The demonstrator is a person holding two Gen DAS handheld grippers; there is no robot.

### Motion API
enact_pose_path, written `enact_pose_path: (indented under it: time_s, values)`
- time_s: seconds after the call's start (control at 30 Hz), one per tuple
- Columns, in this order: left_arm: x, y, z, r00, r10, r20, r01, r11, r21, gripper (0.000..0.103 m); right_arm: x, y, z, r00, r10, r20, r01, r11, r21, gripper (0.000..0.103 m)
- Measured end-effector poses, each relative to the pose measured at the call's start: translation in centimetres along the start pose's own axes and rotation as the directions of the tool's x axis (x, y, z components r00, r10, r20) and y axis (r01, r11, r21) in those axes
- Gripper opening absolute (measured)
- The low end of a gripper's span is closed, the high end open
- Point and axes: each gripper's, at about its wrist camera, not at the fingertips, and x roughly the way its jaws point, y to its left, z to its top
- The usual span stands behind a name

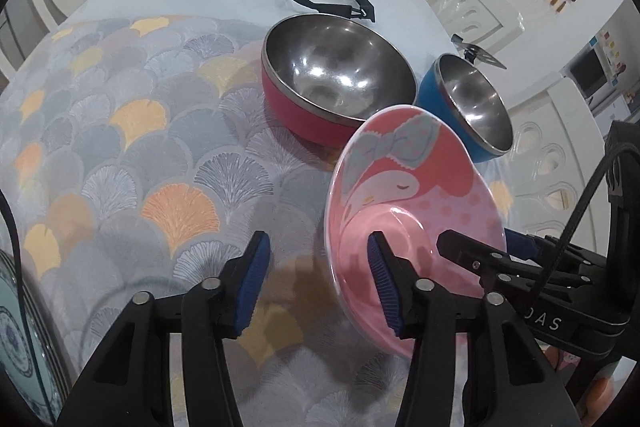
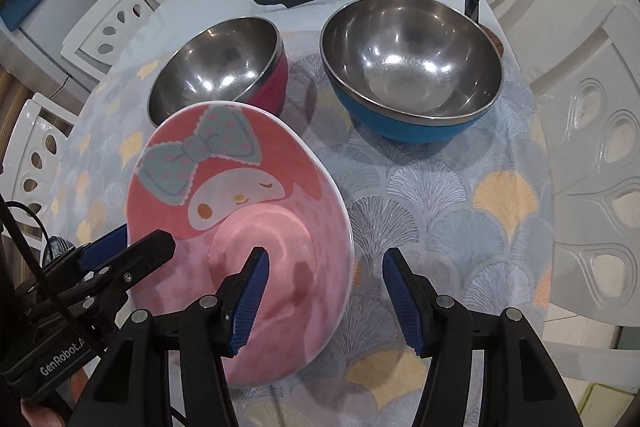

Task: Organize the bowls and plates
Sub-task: 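Close both grippers on the rim of the pink bowl, then carry the pink bowl beside the plate stack, lower it and open both grippers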

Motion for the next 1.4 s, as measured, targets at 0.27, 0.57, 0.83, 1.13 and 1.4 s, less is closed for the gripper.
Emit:
enact_pose_path:
  time_s: [0.27,0.57,0.83,1.13,1.4]
  values:
    - [0.6,-0.4,-0.1,1.0,0.008,-0.002,-0.008,1.0,0.024,0.031,1.0,0.1,0.1,1.0,0.004,-0.013,-0.004,1.0,-0.007,0.044]
    - [0.4,-1.4,-0.4,1.0,-0.017,0.005,0.017,0.998,0.057,0.018,1.8,-0.4,-0.5,0.998,0.052,-0.046,-0.052,0.999,0.009,0.02]
    - [-0.9,-1.7,-0.8,0.999,-0.031,0.036,0.028,0.997,0.071,0.018,1.0,0.1,-1.1,0.999,0.043,-0.027,-0.043,0.999,-0.014,0.02]
    - [-5.8,-1.9,-2.1,0.994,-0.064,0.089,0.056,0.994,0.093,0.017,-3.3,1.6,-3.0,0.999,0.046,0.014,-0.045,0.998,-0.044,0.02]
    - [-11.0,-1.3,-5.1,0.99,-0.094,0.107,0.075,0.983,0.165,0.018,-7.9,4.4,-6.9,0.997,0.041,0.064,-0.039,0.999,-0.024,0.02]
